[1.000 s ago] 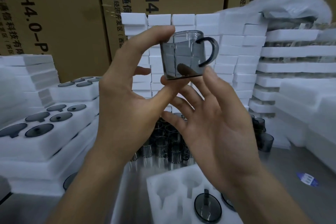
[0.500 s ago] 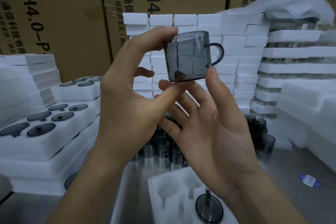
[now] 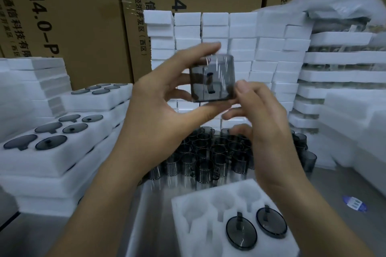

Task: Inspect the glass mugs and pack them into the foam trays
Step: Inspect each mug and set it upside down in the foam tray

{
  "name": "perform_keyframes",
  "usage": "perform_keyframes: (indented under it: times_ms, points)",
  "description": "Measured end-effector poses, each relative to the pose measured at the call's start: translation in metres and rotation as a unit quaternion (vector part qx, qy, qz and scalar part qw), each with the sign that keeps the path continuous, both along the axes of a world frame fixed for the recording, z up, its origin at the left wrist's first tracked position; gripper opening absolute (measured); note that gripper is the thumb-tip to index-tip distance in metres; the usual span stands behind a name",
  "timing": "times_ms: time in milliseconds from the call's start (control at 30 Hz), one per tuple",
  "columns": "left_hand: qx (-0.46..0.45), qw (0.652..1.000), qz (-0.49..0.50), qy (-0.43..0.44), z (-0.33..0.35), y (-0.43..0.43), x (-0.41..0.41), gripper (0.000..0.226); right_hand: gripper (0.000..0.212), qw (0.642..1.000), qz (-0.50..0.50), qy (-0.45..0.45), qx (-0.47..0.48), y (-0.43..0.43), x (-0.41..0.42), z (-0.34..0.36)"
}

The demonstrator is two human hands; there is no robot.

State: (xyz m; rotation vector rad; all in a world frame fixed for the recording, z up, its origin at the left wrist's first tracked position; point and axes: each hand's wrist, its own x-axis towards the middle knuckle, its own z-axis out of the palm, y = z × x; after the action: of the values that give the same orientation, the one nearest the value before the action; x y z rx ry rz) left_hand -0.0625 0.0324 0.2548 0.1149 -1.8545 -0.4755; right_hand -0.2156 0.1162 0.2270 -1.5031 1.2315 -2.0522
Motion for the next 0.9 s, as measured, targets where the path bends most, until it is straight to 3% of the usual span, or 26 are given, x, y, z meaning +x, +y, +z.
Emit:
perform_keyframes:
  times_ms: [100, 233, 333, 433, 533, 633, 700, 900]
  points:
    - [0.026, 0.998, 0.005, -0.062, -0.015, -0.003, -0.009, 0.066, 0.04, 1.0, 0.001, 0.02, -0.002, 0.001, -0.014, -0.01]
    - [0.121, 0.983, -0.063, -0.122, -0.059, -0.001, -0.017, 0.061, 0.039, 0.998, 0.024, 0.025, 0.053, 0.007, -0.029, -0.047]
    - [0.228, 0.957, -0.141, -0.114, -0.096, 0.006, -0.01, 0.047, 0.04, 0.994, 0.019, 0.072, 0.085, 0.016, -0.036, -0.081]
    - [0.282, 0.945, -0.111, -0.124, -0.128, 0.01, 0.003, 0.048, 0.042, 0.978, 0.031, 0.145, 0.144, 0.026, -0.042, -0.113]
    - [0.282, 0.929, -0.075, -0.227, -0.148, 0.012, 0.022, 0.062, 0.038, 0.959, -0.043, 0.218, 0.178, 0.03, -0.061, -0.131]
    - [0.244, 0.92, -0.062, -0.302, -0.162, 0.016, 0.038, 0.068, 0.038, 0.958, -0.07, 0.2, 0.193, 0.029, -0.076, -0.133]
    - [0.223, 0.924, -0.052, -0.306, -0.165, 0.018, 0.043, 0.07, 0.04, 0.961, -0.068, 0.177, 0.202, 0.026, -0.08, -0.135]
    - [0.197, 0.926, -0.057, -0.316, -0.168, 0.02, 0.049, 0.065, 0.04, 0.945, -0.084, 0.235, 0.212, 0.024, -0.075, -0.143]
